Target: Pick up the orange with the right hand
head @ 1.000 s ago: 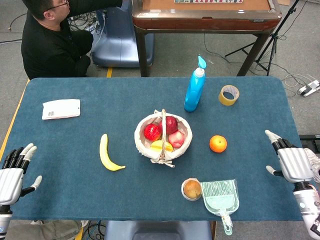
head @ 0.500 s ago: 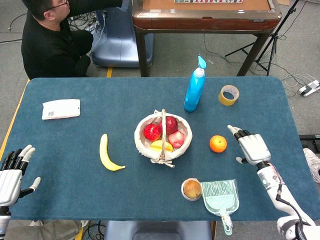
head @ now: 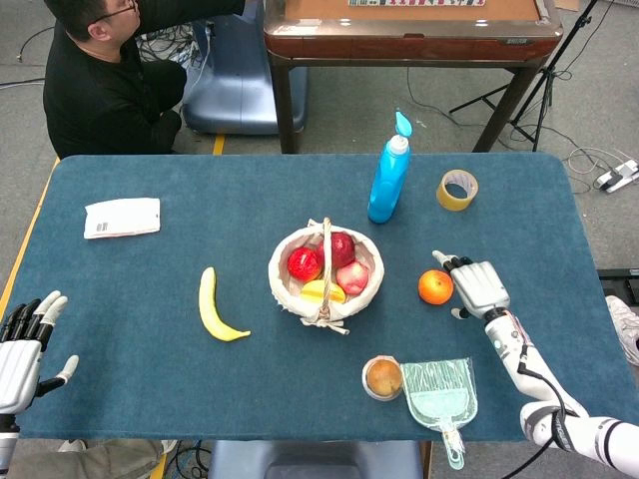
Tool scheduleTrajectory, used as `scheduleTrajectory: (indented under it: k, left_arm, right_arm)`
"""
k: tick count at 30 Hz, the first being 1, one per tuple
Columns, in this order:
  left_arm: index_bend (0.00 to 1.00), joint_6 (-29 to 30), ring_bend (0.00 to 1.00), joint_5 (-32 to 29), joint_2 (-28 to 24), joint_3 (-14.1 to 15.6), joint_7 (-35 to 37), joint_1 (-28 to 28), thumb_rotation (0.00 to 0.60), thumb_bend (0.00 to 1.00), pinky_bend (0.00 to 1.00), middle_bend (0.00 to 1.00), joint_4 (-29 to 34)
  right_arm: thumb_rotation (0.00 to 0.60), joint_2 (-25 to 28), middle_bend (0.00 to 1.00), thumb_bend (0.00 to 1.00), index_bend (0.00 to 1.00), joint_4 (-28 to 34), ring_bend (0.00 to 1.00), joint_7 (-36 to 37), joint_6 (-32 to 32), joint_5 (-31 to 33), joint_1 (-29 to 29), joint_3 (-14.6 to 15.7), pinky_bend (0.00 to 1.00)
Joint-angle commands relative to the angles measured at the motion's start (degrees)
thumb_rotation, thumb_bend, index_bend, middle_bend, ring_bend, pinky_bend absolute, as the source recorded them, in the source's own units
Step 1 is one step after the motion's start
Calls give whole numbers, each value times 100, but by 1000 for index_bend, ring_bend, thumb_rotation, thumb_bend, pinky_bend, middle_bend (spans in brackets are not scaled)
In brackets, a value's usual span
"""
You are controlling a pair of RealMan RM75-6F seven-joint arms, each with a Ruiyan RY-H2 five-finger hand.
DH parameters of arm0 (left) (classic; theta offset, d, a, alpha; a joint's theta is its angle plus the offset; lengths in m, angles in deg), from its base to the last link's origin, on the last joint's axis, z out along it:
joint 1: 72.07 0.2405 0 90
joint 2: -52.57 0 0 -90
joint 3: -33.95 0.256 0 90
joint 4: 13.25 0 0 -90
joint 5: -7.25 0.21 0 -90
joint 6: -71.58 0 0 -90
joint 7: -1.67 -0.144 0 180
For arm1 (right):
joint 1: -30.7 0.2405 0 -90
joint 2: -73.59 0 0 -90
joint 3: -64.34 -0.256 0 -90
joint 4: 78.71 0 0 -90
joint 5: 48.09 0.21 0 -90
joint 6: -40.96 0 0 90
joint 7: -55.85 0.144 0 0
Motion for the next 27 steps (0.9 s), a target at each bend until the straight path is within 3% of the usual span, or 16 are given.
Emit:
scheduleTrajectory:
  k: [1,5,9,13,18,27]
  left_arm:
    - [36,11,0,2,2,-3,6,5,600,333,2,0,-2]
    - [36,7,0,10,-5,-11,-1,-3,600,333,2,0,7]
    - [37,5,0,13,-6,-14,-8,-6,600,333,2,0,18]
    - [36,10,0,-10,-13,-15,-11,7,600,333,2,0,15]
    - [36,20,0,-11,-16,-19,11,14,600,333,2,0,4]
    - [36,65,0,20,-31,-29,35,28,600,333,2,0,18]
  right_arm:
    - [600,-171,225,44,126,-227,239,-85,-151,167,146,50,522]
    - [600,-365,256,58,191,-478,260,-123,-204,349,268,58,522]
    - [600,-507,305,145,276,-625,312,-240,-208,424,368,127,523]
    - [600,-500,380,202,428,-551,383,-333,-98,448,401,168,543]
    - [600,-125,423,232,501,60,430,-151,160,434,327,77,584]
    - [600,774,426,232,506,1226,436,625,709,-122,128,-233,594]
